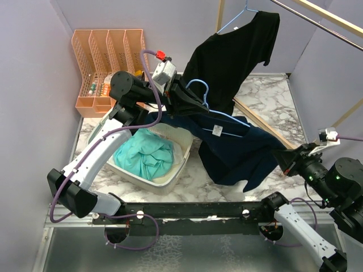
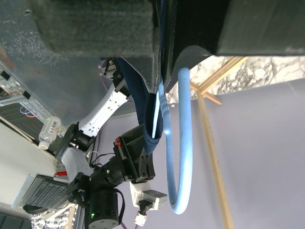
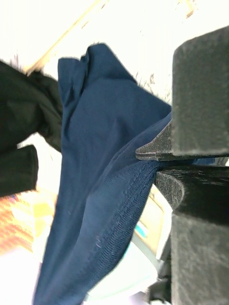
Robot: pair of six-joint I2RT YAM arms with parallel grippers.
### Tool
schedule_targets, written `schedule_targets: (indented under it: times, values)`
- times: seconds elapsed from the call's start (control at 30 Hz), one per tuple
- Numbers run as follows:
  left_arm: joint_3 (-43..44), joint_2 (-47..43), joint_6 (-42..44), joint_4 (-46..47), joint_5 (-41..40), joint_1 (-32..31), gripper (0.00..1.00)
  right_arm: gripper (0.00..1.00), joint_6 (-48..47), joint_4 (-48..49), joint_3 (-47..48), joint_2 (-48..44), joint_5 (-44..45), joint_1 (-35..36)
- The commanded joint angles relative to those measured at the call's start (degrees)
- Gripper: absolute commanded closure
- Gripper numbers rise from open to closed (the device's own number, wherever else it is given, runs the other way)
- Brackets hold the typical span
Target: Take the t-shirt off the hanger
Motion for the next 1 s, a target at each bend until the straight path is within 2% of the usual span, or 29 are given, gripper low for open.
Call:
schedule_targets:
  times: [0.0,0.13,0.27,0.6,0.87,0.97]
  values:
    - [-1.22,-3.00,3.56,-1.33,-1.82,1.33,1.00,0.99,6.99,-4.73,2.06,-1.61,19.80,0.11]
    - [-2.24,-3.72,4.13,-1.52,-1.98,2.72,1.00,0.99,11.75,-10.90,3.69,-2.63,29.21,0.18]
    - [-1.95,-4.05,4.01,-0.91,-2.30,3.45,1.00,0.99,14.57,-15.41,3.13,-2.86,33.83,0.19]
    - [-0.67,-3.32,0.83,3.72,-3.65,4.58,1.00,0.99,19.26,-18.96,3.67,-3.58,37.50,1.67]
    - [4.03,8.50,-26.07,30.98,-5.18,4.09,1.00,0.99,15.75,-14.89,1.28,-2.95,32.36,1.77]
    - [8.91,13.06,-27.59,30.62,-3.92,2.69,1.00,0.97,13.81,-13.09,2.06,-3.05,30.72,1.78]
